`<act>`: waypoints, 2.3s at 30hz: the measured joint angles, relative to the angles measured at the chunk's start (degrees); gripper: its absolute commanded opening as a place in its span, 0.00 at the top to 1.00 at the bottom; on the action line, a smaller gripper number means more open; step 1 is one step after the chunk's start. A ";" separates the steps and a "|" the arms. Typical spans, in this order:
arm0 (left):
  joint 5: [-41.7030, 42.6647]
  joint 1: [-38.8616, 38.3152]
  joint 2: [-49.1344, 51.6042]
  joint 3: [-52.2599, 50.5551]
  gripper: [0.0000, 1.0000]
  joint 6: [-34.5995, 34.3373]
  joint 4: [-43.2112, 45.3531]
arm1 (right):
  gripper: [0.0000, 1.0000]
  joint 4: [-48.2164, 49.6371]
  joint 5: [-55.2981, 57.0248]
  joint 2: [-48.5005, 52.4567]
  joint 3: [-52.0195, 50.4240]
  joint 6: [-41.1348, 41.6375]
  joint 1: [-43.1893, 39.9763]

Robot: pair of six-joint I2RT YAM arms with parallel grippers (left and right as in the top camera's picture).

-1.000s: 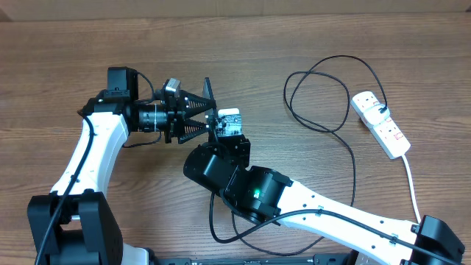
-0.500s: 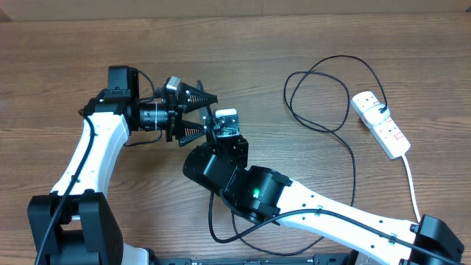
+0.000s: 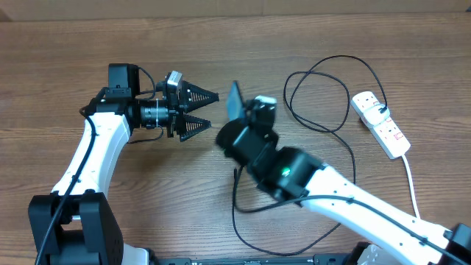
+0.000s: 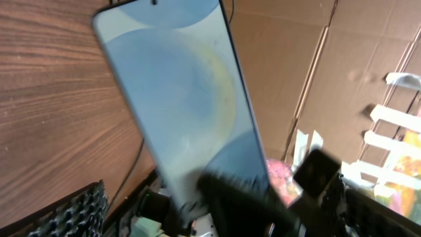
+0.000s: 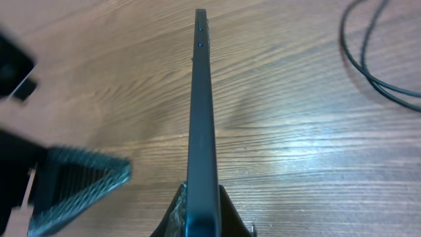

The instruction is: Plug charger to phone and switch on socket

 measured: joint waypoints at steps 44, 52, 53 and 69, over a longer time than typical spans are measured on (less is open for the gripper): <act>-56.17 0.00 -73.02 -2.99 0.00 4.83 -31.67 | 0.96 22.73 -43.12 -4.50 -14.08 4.11 -17.57; -54.10 0.00 -73.00 -11.37 0.00 -0.33 -21.92 | 0.96 36.83 -63.71 -4.50 -20.65 4.04 -29.38; -53.70 0.00 -73.00 -12.50 0.00 -0.92 -20.63 | 0.96 39.80 -65.72 -4.50 -21.84 4.20 -30.29; -44.70 0.00 -72.00 -34.71 0.01 -27.04 12.68 | 0.96 87.49 -78.44 -4.66 -42.16 22.27 -31.98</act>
